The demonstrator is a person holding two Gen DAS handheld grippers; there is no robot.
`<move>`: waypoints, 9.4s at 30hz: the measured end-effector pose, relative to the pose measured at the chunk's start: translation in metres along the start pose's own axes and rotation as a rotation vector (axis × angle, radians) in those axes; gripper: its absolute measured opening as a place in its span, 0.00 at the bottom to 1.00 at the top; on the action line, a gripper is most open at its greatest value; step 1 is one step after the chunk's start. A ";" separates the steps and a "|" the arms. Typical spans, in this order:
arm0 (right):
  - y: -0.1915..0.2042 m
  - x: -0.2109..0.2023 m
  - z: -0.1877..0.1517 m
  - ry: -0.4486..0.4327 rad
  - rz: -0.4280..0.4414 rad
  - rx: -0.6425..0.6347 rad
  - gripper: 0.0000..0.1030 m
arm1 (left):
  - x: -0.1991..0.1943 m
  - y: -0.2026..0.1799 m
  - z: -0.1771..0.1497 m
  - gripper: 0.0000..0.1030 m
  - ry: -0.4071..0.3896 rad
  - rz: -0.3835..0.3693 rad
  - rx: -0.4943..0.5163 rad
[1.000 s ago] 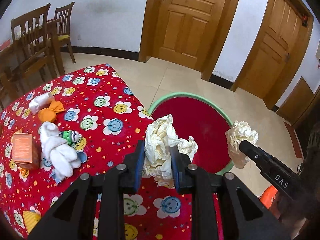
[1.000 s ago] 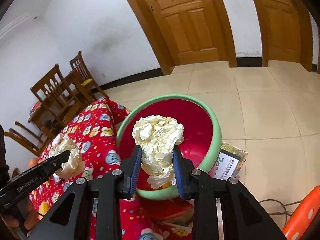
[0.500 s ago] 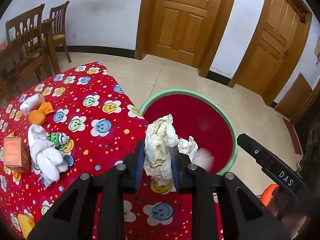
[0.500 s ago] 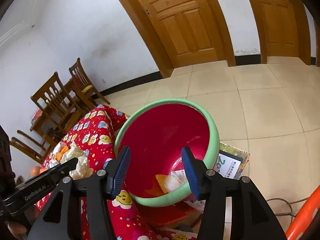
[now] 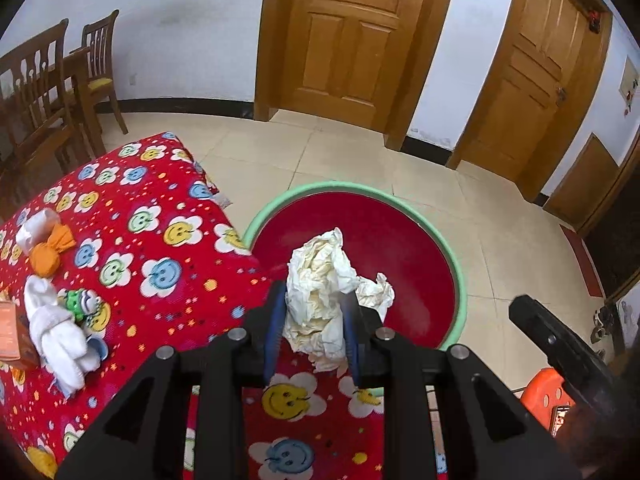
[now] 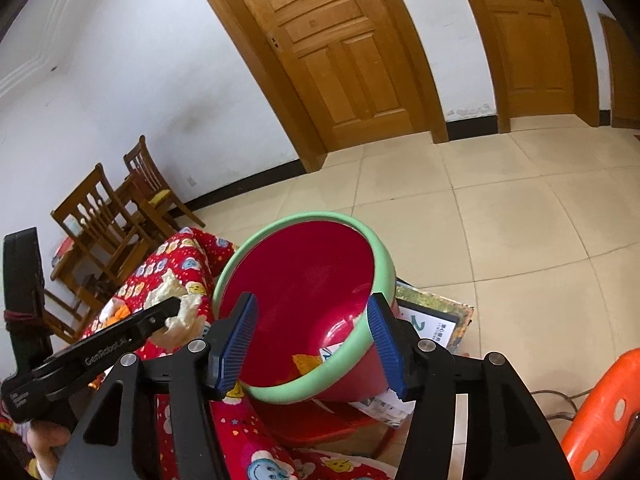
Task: Collect trash
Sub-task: 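Open the left gripper to drop the white tissue into the bucket, then move both grippers back toward the table, then grasp the yellow foam net on the table with the left gripper, then grasp the white cloth with the right gripper while the left holds the yellow net, then carry the yellow net and white cloth in both grippers over the bucket, then open the left gripper to drop the yellow net into the bucket, then open the right gripper to drop the white cloth into the bucket, then move both grippers back over the table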
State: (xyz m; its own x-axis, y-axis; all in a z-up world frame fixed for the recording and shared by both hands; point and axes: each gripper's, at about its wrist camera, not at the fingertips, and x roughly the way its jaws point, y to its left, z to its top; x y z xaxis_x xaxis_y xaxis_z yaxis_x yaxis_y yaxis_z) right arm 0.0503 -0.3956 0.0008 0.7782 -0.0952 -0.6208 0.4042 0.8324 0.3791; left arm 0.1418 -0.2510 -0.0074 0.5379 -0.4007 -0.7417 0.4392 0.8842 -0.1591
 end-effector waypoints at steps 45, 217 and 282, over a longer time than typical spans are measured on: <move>0.093 -0.033 -0.057 0.074 0.155 -0.162 0.62 | -0.146 0.148 -0.108 0.66 -0.013 0.304 -0.292; 0.010 0.002 0.000 -0.006 0.017 0.000 0.10 | 0.002 0.012 0.005 0.66 0.040 -0.002 0.040; 0.127 0.037 -0.040 0.156 0.146 -0.142 0.53 | -0.088 0.219 -0.053 0.62 -0.031 0.357 -0.270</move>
State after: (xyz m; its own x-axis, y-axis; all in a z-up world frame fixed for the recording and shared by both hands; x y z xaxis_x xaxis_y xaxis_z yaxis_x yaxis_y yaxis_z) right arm 0.1110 -0.2711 -0.0015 0.7351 0.1076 -0.6693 0.2135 0.9003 0.3792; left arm 0.1525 -0.0092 -0.0111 0.6447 -0.0619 -0.7620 0.0202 0.9977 -0.0640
